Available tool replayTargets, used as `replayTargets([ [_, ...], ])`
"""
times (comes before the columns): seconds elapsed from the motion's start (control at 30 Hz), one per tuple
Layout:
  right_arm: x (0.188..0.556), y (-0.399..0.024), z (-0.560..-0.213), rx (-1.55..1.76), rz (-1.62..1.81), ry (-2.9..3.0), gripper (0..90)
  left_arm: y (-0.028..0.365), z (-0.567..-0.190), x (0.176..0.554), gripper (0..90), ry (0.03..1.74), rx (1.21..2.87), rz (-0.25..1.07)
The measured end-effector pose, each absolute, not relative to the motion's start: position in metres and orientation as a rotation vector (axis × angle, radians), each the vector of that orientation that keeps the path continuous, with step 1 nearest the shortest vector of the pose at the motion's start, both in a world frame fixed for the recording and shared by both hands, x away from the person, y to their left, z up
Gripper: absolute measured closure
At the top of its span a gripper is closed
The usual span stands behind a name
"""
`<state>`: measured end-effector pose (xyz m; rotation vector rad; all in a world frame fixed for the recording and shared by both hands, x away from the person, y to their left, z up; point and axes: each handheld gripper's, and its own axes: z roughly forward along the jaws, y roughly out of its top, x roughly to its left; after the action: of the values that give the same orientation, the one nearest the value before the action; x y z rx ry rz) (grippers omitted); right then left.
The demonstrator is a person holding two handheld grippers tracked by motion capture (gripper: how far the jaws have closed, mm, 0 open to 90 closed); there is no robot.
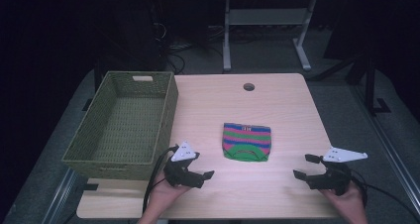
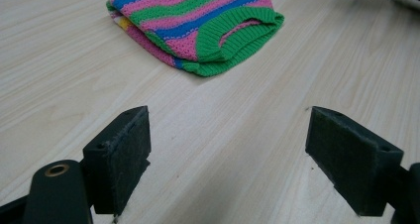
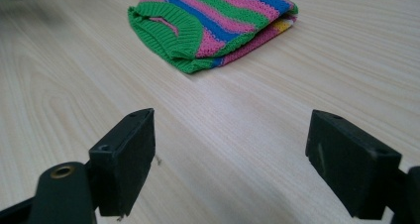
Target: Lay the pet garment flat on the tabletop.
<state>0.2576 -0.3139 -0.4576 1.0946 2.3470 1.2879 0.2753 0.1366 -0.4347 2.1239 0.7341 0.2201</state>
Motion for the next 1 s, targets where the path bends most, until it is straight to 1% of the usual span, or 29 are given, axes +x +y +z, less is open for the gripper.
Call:
replayTargets([
  [0.17,0.265,-0.309,-0.450,1.087,1.303,2.370,18.6,0.132,-0.430,0.281,17.2,0.727,2.116,0.219],
  [0.27,0.268,-0.307,-0.443,1.077,1.333,2.370,18.5,0.126,-0.427,0.285,17.2,0.725,2.120,0.192],
  [0.47,0.273,-0.295,-0.425,1.062,1.375,2.378,17.9,0.119,-0.422,0.290,17.3,0.704,2.119,0.201],
  [0.53,0.276,-0.289,-0.419,1.033,1.389,2.398,17.9,0.118,-0.420,0.293,18.3,0.700,2.112,0.192],
  [0.63,0.283,-0.280,-0.409,0.998,1.361,2.434,17.9,0.116,-0.416,0.299,22.1,0.700,2.105,0.168],
  [0.73,0.289,-0.271,-0.401,0.986,1.339,2.461,17.9,0.112,-0.412,0.305,22.1,0.707,2.090,0.152],
  [0.97,0.305,-0.258,-0.400,0.979,1.312,2.511,17.9,0.094,-0.401,0.321,22.6,0.676,2.114,0.182],
  [1.0,0.308,-0.257,-0.400,0.981,1.303,2.522,17.9,0.092,-0.400,0.323,24.1,0.671,2.116,0.184],
])
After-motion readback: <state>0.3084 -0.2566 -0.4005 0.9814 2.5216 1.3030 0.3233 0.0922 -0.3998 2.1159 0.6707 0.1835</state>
